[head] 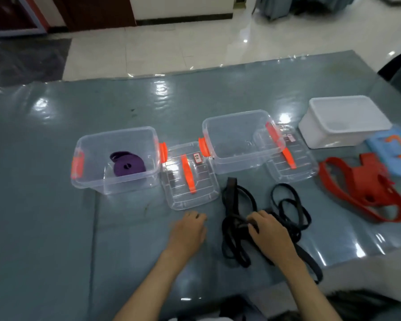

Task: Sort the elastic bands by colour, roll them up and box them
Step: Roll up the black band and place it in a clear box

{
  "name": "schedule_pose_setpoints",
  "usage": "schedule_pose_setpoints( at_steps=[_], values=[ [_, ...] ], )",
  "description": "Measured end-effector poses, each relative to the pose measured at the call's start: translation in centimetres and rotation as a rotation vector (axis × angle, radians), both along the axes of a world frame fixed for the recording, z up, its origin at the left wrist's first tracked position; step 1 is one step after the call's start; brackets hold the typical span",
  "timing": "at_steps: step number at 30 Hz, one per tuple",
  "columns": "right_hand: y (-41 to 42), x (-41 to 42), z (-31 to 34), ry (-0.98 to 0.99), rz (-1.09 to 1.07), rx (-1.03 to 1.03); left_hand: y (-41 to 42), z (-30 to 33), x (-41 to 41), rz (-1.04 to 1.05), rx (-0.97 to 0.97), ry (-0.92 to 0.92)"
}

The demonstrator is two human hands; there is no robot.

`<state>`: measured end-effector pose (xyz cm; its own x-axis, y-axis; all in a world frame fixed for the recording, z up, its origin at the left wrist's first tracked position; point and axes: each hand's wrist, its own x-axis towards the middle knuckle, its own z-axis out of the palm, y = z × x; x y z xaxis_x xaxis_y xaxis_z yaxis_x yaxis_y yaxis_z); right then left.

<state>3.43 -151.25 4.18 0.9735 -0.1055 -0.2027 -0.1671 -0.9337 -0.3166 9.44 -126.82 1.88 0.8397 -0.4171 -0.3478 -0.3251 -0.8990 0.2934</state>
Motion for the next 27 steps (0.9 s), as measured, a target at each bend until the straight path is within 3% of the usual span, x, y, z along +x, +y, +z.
schedule_pose_setpoints(
  at_steps=[6, 9, 15, 20, 23, 27],
  values=[
    [-6.6, 1.4, -1.3, 0.022, 0.024, 0.075, -8.7, -1.5, 2.8, 0.14, -0.286, 0.112],
    [-8.8, 2.0, -1.4, 0.046, 0.05, 0.069, -11.9, -2.5, 4.0, 0.238, -0.273, 0.159],
    [-11.1, 2.9, -1.5, 0.036, 0.109, 0.157, -15.0, -3.9, 3.8, 0.551, -0.353, 0.05],
    [-11.7, 4.0, -2.5, 0.035, 0.141, 0.215, -14.7, -3.8, 4.0, 0.87, -0.651, 0.075],
    [-11.8, 5.2, -3.4, 0.038, 0.126, 0.315, -14.8, -3.3, 3.7, 0.977, -0.821, 0.172],
    [-10.2, 7.8, -4.3, 0.095, 0.034, 0.58, -14.6, -2.9, 2.1, 0.973, -0.931, 0.188]
  ],
)
